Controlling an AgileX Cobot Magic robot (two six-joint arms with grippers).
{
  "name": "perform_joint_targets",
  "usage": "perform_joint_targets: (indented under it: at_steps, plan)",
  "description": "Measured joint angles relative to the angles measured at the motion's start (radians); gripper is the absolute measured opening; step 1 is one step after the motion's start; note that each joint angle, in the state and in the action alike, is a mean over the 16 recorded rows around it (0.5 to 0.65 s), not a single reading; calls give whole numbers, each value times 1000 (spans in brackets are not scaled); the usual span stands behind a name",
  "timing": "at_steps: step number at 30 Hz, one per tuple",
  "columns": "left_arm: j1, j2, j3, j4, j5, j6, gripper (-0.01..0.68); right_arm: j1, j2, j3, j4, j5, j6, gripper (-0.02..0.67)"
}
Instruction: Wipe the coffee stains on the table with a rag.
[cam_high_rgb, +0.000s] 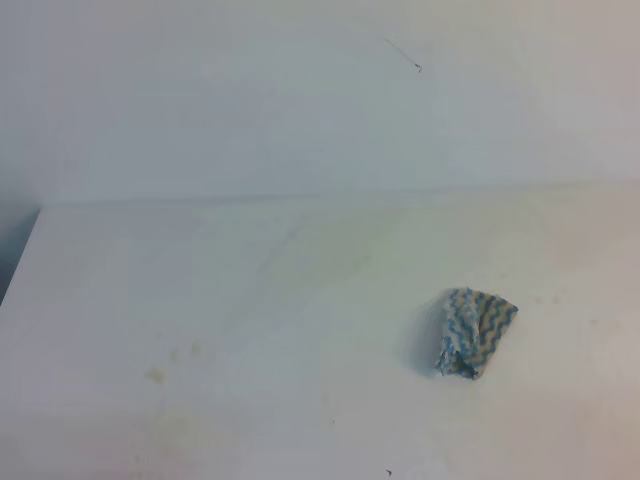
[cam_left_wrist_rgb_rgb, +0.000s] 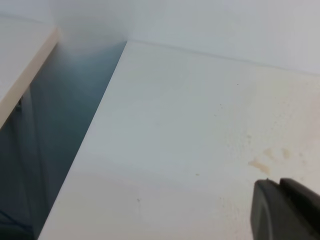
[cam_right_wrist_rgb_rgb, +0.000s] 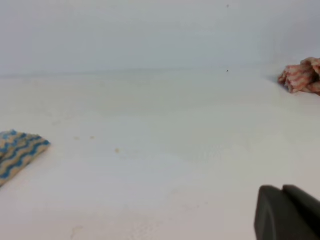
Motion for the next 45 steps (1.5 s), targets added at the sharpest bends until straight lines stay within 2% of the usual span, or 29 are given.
perform_joint_targets:
  at_steps: [45]
  plan:
    - [0,0,0,0,0,0,-1,0,1,0,0,2,0,-4]
